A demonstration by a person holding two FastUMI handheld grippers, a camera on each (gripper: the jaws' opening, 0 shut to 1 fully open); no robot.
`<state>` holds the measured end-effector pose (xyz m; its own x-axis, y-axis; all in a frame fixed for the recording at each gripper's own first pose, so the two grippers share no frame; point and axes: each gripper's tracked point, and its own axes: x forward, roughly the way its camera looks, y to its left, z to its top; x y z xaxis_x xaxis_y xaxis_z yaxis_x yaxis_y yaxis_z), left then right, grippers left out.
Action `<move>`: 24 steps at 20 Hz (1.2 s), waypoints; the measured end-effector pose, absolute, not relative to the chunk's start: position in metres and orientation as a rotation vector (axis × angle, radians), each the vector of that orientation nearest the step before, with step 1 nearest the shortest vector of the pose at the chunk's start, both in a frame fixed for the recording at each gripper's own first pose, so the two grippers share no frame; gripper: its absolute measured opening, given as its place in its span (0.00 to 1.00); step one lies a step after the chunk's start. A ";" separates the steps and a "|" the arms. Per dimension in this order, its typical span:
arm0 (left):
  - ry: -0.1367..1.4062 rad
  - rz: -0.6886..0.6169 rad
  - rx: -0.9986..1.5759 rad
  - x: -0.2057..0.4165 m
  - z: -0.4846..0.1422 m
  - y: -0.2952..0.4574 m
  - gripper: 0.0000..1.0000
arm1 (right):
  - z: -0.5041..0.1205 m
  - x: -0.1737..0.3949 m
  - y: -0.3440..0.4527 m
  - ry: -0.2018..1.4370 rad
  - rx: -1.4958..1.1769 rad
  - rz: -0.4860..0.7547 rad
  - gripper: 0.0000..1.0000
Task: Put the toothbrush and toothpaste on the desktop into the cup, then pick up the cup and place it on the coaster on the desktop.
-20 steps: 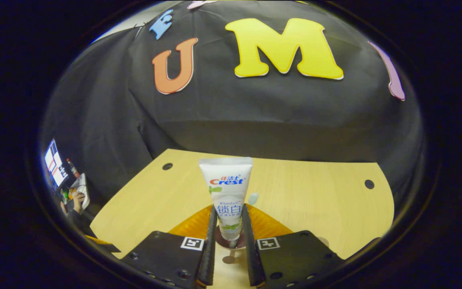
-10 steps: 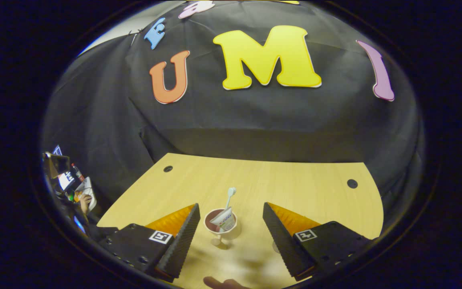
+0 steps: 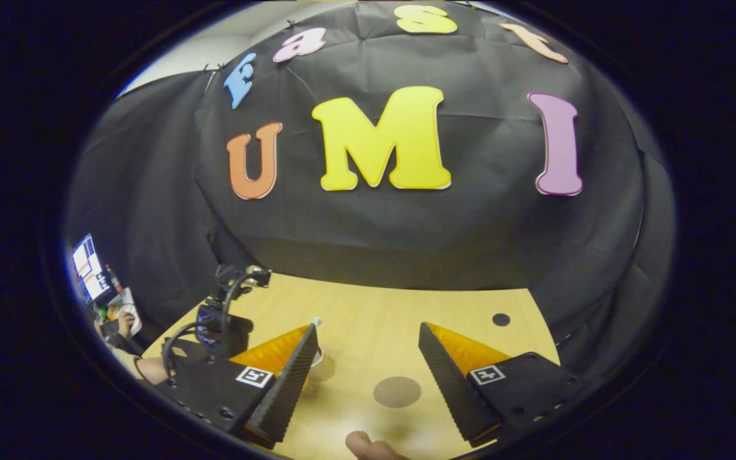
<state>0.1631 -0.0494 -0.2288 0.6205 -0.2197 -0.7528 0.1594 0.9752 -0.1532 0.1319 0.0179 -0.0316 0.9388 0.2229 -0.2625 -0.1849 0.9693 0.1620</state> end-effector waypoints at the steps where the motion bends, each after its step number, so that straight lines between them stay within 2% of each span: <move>1: 0.917 -0.197 -0.063 0.167 -0.239 -0.049 0.91 | -0.029 0.125 0.011 0.278 0.143 0.204 0.96; 5: 1.040 -0.123 -0.015 0.179 -0.266 -0.044 0.88 | -0.036 0.096 -0.010 0.286 0.162 0.211 0.93; 6: 1.047 -0.110 0.012 0.184 -0.267 -0.042 0.87 | -0.040 0.090 -0.014 0.300 0.167 0.218 0.95; 8: 1.053 -0.081 0.043 0.196 -0.269 -0.035 0.84 | -0.049 0.082 -0.024 0.318 0.170 0.214 0.93; 10: 1.082 -0.060 0.001 0.200 -0.269 -0.033 0.78 | -0.057 0.076 -0.033 0.332 0.186 0.201 0.95; 13: 1.133 -0.048 -0.058 0.208 -0.266 -0.033 0.77 | -0.073 0.070 -0.042 0.367 0.199 0.207 0.96; 14: 1.136 -0.051 -0.048 0.211 -0.264 -0.032 0.73 | -0.079 0.070 -0.045 0.379 0.197 0.206 0.93; 15: 1.137 -0.050 -0.038 0.216 -0.261 -0.029 0.72 | -0.082 0.069 -0.048 0.387 0.196 0.206 0.96; 16: 1.132 -0.033 -0.038 0.221 -0.257 -0.025 0.63 | -0.083 0.070 -0.050 0.391 0.196 0.209 0.96; 18: 1.128 -0.028 -0.045 0.231 -0.250 -0.022 0.29 | -0.085 0.070 -0.054 0.394 0.200 0.207 0.96; 21: 1.121 -0.014 -0.064 0.243 -0.237 -0.018 0.27 | -0.081 0.071 -0.056 0.383 0.207 0.206 0.93; 24: 1.079 -0.037 -0.065 0.264 -0.210 -0.025 0.27 | -0.076 0.071 -0.058 0.364 0.195 0.204 0.96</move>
